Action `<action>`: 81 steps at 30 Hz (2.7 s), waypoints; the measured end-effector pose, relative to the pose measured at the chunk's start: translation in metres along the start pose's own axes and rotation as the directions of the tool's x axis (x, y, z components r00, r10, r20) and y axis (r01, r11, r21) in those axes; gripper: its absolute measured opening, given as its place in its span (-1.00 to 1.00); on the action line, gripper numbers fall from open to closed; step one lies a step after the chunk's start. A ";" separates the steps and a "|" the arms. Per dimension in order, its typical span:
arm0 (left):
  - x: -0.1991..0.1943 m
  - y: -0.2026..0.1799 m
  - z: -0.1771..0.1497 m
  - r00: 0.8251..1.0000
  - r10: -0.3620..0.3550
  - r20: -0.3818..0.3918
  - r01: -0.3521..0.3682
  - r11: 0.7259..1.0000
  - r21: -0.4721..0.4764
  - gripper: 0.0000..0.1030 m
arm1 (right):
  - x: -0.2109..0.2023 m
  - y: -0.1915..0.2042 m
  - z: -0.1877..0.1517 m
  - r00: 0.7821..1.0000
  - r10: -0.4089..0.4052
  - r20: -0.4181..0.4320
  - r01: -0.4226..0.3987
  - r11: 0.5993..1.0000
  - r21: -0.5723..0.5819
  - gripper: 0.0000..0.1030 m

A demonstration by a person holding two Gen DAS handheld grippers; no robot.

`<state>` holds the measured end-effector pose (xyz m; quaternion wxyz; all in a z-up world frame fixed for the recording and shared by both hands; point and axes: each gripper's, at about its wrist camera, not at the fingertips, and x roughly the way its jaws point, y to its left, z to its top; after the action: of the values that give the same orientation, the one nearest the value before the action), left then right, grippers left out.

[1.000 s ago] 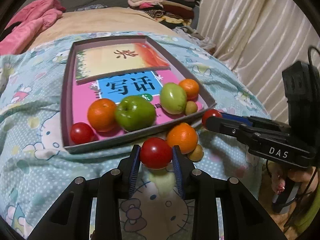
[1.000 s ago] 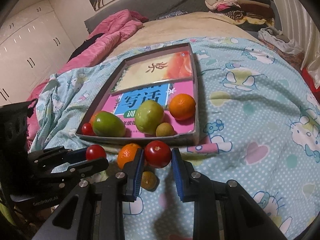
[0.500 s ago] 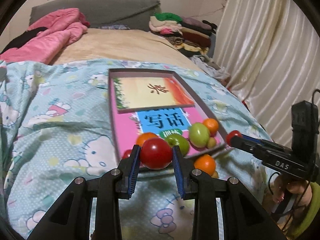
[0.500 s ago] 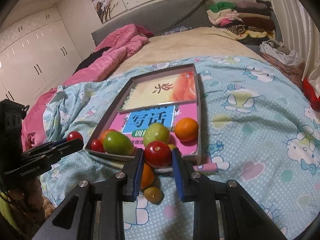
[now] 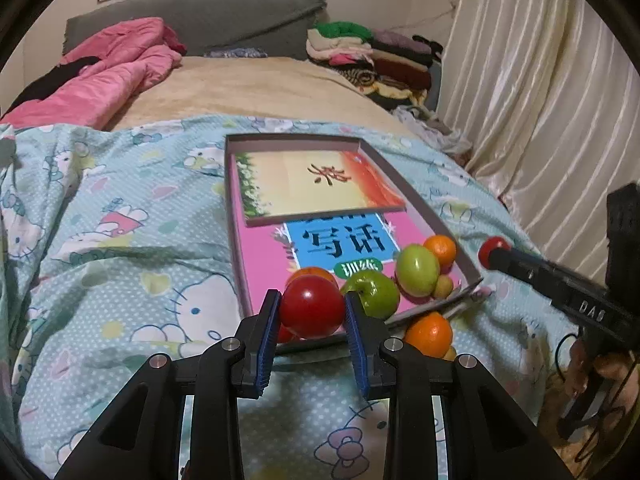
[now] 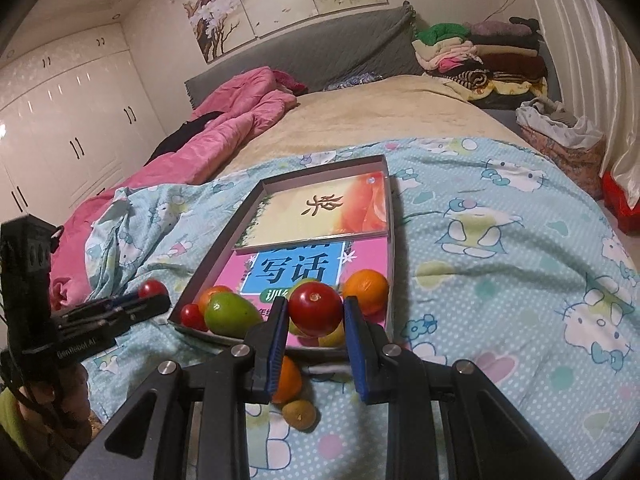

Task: Organize fruits
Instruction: 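Carry the tomato with the left tool while the right tool carries its tomato over the tray, then open the right tool onto the book while the left tool releases its tomato at the tray rim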

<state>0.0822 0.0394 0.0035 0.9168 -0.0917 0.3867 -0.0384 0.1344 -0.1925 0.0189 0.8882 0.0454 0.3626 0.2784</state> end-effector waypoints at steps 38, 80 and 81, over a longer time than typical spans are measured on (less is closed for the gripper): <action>0.028 -0.009 -0.003 0.996 0.046 -0.073 -0.042 0.998 0.051 -0.37 | 0.026 -0.004 0.004 0.995 -0.097 -0.029 0.095 0.994 -0.057 -0.45; 0.028 -0.010 -0.004 0.996 0.049 -0.075 -0.046 0.998 0.045 -0.37 | 0.039 -0.002 -0.003 0.989 -0.126 -0.077 0.119 0.989 -0.089 -0.41; 0.028 -0.010 -0.005 0.996 0.051 -0.075 -0.048 0.998 0.043 -0.37 | 0.039 -0.002 -0.003 0.989 -0.127 -0.077 0.119 0.989 -0.092 -0.41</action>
<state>0.0984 0.0250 -0.0173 0.9037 -0.0615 0.4228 -0.0273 0.1557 -0.1740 -0.0080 0.8892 -0.0273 0.3885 0.2401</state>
